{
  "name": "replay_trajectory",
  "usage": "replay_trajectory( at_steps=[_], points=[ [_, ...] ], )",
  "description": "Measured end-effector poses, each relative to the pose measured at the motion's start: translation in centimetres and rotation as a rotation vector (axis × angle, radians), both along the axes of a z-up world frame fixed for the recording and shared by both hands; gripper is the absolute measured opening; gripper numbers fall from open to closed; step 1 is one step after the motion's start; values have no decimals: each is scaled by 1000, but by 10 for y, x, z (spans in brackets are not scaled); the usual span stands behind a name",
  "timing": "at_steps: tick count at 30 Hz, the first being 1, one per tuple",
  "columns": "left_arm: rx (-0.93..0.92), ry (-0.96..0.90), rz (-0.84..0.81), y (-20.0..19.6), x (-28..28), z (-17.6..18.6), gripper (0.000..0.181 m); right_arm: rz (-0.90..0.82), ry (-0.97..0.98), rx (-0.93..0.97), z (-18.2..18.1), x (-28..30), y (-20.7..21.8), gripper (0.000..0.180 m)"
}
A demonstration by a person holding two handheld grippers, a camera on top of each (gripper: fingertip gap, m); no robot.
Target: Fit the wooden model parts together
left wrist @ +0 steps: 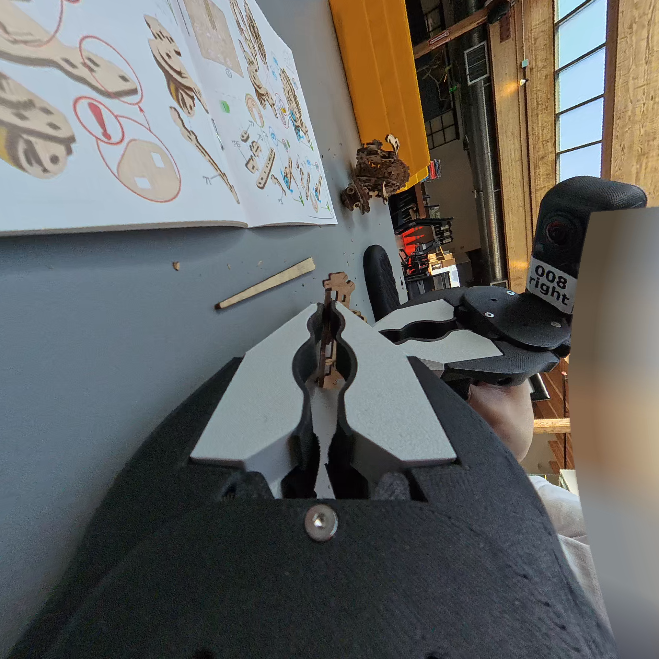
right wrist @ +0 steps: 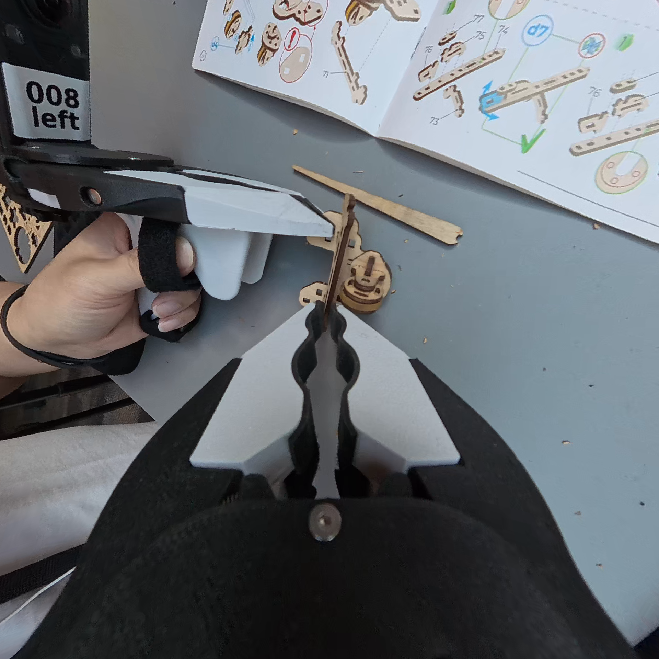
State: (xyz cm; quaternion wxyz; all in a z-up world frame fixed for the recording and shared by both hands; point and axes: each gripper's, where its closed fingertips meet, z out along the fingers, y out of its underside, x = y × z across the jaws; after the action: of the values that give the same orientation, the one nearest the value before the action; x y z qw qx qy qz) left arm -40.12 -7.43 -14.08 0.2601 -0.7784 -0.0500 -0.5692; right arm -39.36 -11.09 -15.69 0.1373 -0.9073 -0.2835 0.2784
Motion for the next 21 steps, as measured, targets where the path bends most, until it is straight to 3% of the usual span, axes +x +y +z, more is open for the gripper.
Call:
replay_trajectory(
  at_steps=[21],
  points=[
    [-46, -103, -28, -1, -1, 5, 1, 106, -58, 132, 3, 5, 5, 3]
  ],
)
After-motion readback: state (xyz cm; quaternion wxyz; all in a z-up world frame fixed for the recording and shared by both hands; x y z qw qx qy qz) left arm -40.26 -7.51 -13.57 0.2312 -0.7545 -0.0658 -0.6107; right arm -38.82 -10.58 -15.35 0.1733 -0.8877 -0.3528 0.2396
